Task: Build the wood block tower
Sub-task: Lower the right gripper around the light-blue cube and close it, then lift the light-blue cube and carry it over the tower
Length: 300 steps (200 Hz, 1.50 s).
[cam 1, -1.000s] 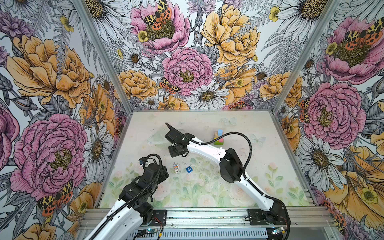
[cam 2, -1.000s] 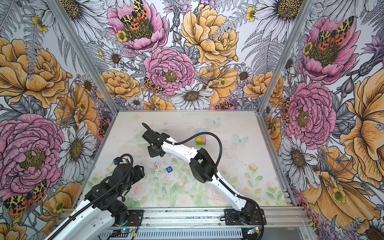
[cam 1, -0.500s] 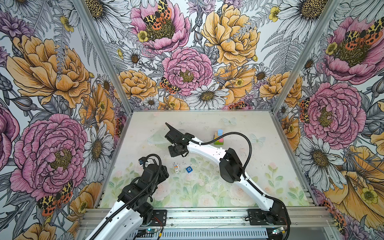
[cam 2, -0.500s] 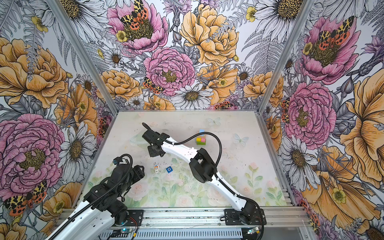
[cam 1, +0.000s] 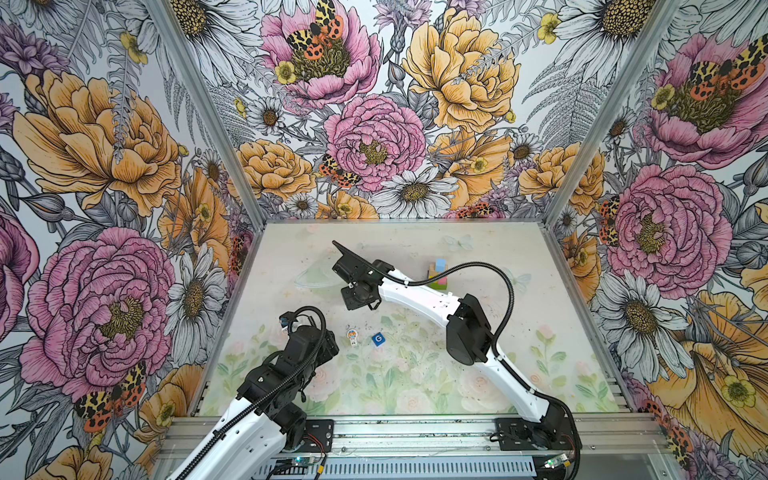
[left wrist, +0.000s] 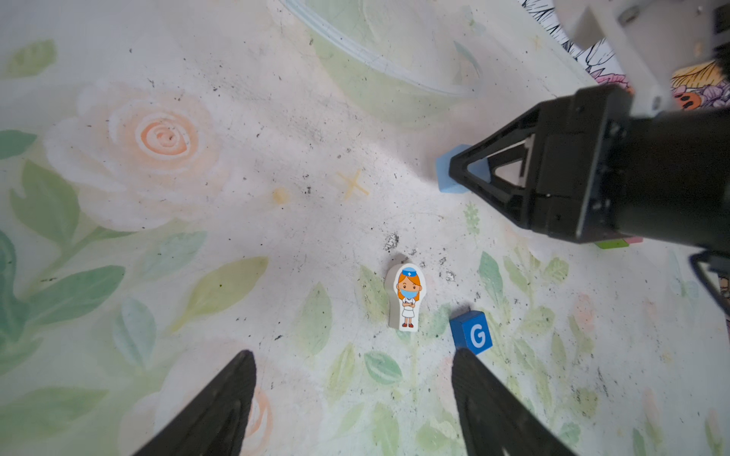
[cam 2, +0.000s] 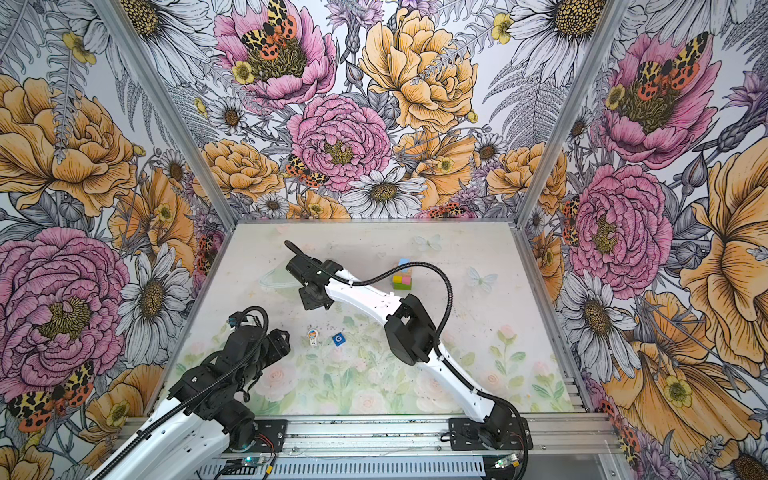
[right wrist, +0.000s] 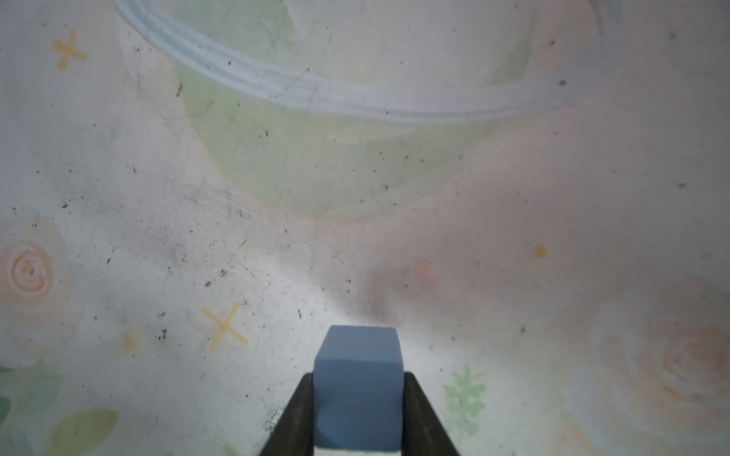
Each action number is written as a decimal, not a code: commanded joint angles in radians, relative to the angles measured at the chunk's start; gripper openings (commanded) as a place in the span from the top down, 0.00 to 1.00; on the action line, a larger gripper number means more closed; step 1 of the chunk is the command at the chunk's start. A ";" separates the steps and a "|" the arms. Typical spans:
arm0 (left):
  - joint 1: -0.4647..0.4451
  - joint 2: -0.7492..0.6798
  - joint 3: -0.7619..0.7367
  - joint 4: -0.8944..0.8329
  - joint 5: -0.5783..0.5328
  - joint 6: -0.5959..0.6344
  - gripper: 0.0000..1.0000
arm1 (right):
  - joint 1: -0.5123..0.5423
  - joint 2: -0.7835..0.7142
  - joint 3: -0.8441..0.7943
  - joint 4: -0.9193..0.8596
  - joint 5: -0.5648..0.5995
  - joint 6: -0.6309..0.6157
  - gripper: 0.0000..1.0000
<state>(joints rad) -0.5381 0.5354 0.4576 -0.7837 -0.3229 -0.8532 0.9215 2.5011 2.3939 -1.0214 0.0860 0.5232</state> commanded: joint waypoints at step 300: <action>-0.123 0.848 0.593 0.338 0.239 0.283 0.13 | -0.407 -0.526 -0.503 0.019 0.194 0.098 0.73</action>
<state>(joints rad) -0.6758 1.3758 1.0294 -0.4725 -0.1192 -0.5915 0.5117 1.9675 1.8935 -1.0420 0.2687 0.5598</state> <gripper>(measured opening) 0.868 0.325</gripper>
